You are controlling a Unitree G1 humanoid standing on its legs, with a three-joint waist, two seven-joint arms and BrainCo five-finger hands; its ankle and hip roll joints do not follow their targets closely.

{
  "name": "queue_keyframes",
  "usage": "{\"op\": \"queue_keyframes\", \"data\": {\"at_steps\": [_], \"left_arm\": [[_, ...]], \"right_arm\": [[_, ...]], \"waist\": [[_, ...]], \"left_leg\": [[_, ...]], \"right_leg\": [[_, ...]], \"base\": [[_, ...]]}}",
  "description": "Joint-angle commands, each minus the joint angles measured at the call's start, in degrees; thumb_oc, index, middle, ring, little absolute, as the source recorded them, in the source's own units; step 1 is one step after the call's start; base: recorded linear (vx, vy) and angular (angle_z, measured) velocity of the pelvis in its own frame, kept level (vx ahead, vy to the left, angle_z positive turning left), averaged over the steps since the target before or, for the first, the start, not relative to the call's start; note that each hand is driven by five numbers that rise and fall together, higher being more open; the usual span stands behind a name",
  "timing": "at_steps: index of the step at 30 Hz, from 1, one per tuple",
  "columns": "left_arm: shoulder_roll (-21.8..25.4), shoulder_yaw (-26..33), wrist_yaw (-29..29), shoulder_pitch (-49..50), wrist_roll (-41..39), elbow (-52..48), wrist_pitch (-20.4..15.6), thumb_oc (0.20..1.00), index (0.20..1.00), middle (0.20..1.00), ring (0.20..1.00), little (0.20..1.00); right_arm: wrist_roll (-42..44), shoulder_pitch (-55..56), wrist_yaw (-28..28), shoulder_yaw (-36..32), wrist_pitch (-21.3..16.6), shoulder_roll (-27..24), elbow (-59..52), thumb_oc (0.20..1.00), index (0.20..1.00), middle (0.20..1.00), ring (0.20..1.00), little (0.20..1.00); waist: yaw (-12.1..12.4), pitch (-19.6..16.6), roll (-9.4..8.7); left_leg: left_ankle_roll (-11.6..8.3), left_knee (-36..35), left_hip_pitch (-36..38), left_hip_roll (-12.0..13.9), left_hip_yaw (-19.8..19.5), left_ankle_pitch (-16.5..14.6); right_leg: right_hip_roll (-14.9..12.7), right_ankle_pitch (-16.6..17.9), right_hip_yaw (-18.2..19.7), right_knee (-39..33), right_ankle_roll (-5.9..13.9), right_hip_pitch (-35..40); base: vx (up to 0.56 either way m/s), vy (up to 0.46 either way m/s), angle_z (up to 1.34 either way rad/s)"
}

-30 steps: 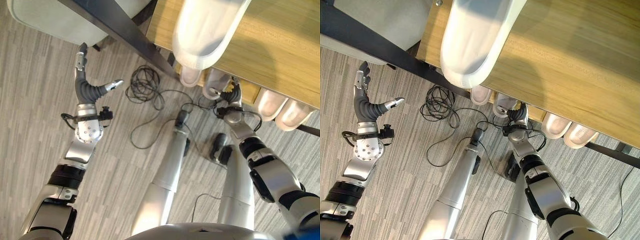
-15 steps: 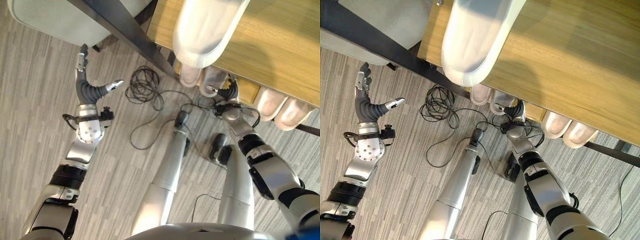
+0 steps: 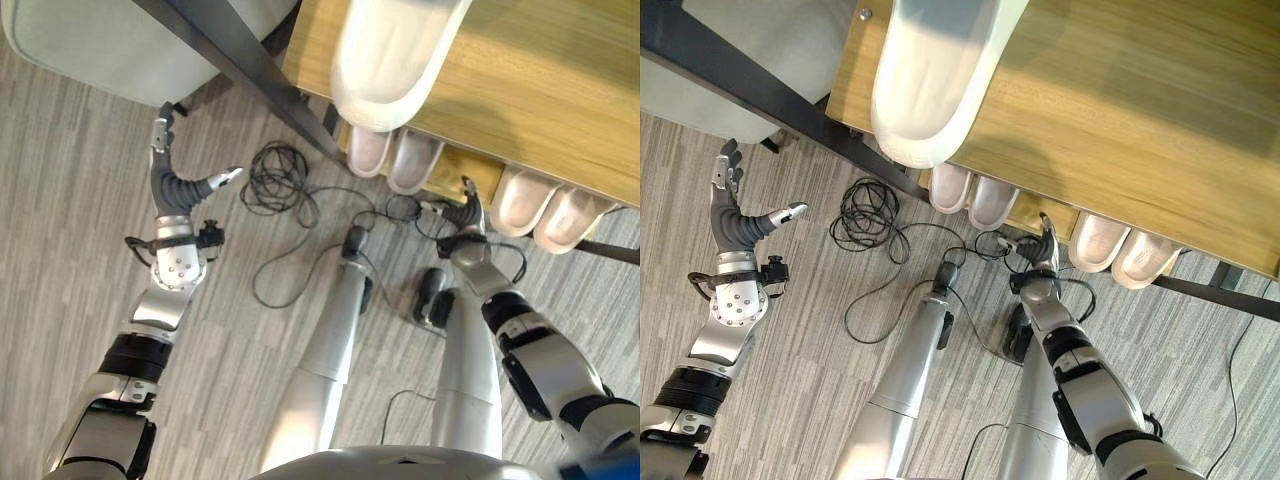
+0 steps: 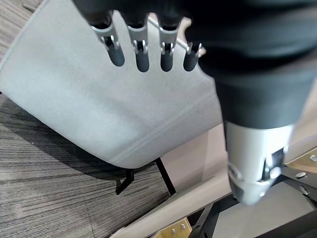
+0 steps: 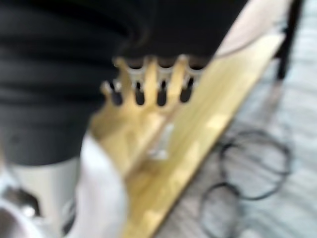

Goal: Arrange the slippers neatly on the shoe rack.

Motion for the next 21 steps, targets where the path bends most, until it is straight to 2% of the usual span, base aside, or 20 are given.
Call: {"op": "queue_keyframes", "data": {"at_steps": [1,8,12,19,21], "left_arm": [[0.6,2.6,0.3,-0.4,-1.0,2.0,-0.8,1.0,1.0,1.0,1.0,1.0],[-0.2,2.3,-0.8,-1.1,-0.8,4.1,-0.1,1.0,1.0,1.0,1.0,1.0],[-0.9,1.6,-1.6,-0.5,0.2,4.7,0.1,1.0,1.0,1.0,1.0,1.0],[-2.8,-1.4,-3.4,2.1,2.5,5.6,0.9,1.0,1.0,1.0,1.0,1.0],[-2.9,-2.0,-4.3,3.8,3.2,5.7,1.1,1.0,1.0,1.0,1.0,1.0]], "right_arm": [[-2.7,3.4,0.3,-0.2,-1.2,0.3,-2.1,1.0,1.0,1.0,1.0,1.0],[-4.8,8.9,2.4,0.8,-3.3,-0.7,-7.0,1.0,1.0,1.0,1.0,1.0],[-7.2,11.8,3.6,2.3,-3.9,-1.2,-9.0,1.0,1.0,1.0,1.0,1.0],[-8.2,20.3,6.7,4.2,-4.5,-0.5,-10.6,1.0,1.0,1.0,1.0,1.0],[-11.1,25.2,8.6,6.2,-4.3,-1.1,-10.8,1.0,1.0,1.0,1.0,1.0]], "waist": [[0.0,0.1,-0.15],[-1.7,0.3,-0.26],[-2.5,0.3,-0.77],[-4.5,0.2,-2.01],[-5.2,-1.1,-2.94]], "left_leg": [[1.93,-8.4,-0.1,4.2,2.0,0.7],[1.61,-8.2,0.8,5.0,1.9,1.3],[1.18,-10.6,3.5,6.0,1.9,2.1],[0.56,-17.8,13.4,7.1,2.7,4.3],[0.26,-20.7,18.6,7.3,2.6,4.8]], "right_leg": [[0.3,0.0,4.3,-4.6,-1.11,2.6],[0.6,0.8,4.3,-4.9,-0.97,3.7],[0.8,1.8,3.9,-7.2,-0.58,6.4],[2.3,4.1,2.7,-15.0,0.19,16.2],[2.7,4.7,2.4,-18.8,0.52,21.4]], "base": [[-0.04,0.011,-0.05],[-0.05,0.026,-0.08],[-0.05,0.021,-0.01],[-0.06,0.043,-0.1],[0.02,0.017,-0.17]]}}
